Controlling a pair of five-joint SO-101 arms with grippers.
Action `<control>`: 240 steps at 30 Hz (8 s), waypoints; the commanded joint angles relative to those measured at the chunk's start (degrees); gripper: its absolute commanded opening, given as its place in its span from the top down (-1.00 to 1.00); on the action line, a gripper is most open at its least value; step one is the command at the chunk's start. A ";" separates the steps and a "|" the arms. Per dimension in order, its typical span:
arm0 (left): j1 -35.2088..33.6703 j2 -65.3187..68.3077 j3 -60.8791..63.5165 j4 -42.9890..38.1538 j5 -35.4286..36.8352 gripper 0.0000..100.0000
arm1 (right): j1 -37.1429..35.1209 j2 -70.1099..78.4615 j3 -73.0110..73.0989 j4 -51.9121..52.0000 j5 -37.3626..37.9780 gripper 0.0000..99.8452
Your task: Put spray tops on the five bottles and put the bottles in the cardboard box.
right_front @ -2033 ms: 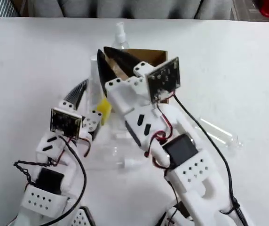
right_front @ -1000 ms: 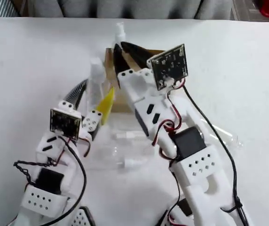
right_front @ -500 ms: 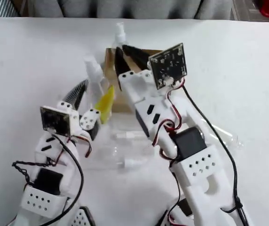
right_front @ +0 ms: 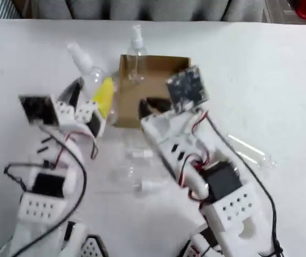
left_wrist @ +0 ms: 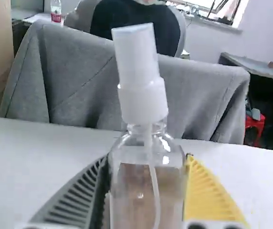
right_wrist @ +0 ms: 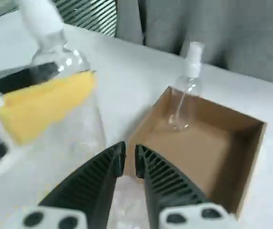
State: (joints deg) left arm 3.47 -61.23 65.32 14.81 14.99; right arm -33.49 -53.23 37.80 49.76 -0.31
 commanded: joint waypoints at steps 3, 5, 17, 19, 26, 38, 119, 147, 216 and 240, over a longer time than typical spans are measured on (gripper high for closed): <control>-3.12 14.11 -10.11 0.09 0.88 0.95 | -9.71 -5.58 13.98 -9.63 -0.18 0.97; -3.12 15.43 -10.90 0.09 0.88 0.95 | -11.38 -7.25 21.71 -19.56 -0.18 0.97; -2.51 8.04 -10.73 9.05 0.44 0.95 | -13.41 -9.19 39.47 -49.01 -0.62 0.97; -2.51 6.81 -10.73 9.85 0.35 0.95 | -15.16 -9.19 40.26 -49.36 -0.62 0.97; -1.10 3.12 -8.88 10.29 0.35 0.95 | -17.54 -9.10 40.88 -49.45 -0.62 0.97; 1.54 -4.70 -8.88 17.49 0.35 0.95 | -17.27 -1.27 40.79 -55.96 -0.62 0.97; 4.53 12.62 -4.04 -7.03 -4.57 0.95 | 10.59 -25.54 44.66 -18.07 -0.09 0.97; 8.66 32.92 -19.25 -17.05 -4.92 0.95 | 35.91 -45.05 59.25 3.91 7.82 0.97; 5.23 75.12 -36.57 -33.76 -8.35 0.95 | 35.82 -45.05 59.34 5.23 8.00 0.97; 5.05 76.35 -35.16 -33.76 -8.18 0.95 | 35.82 -45.05 59.34 5.23 8.35 0.97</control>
State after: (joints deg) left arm 9.27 15.69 32.35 -17.19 7.08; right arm 2.02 -98.68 96.53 54.59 7.25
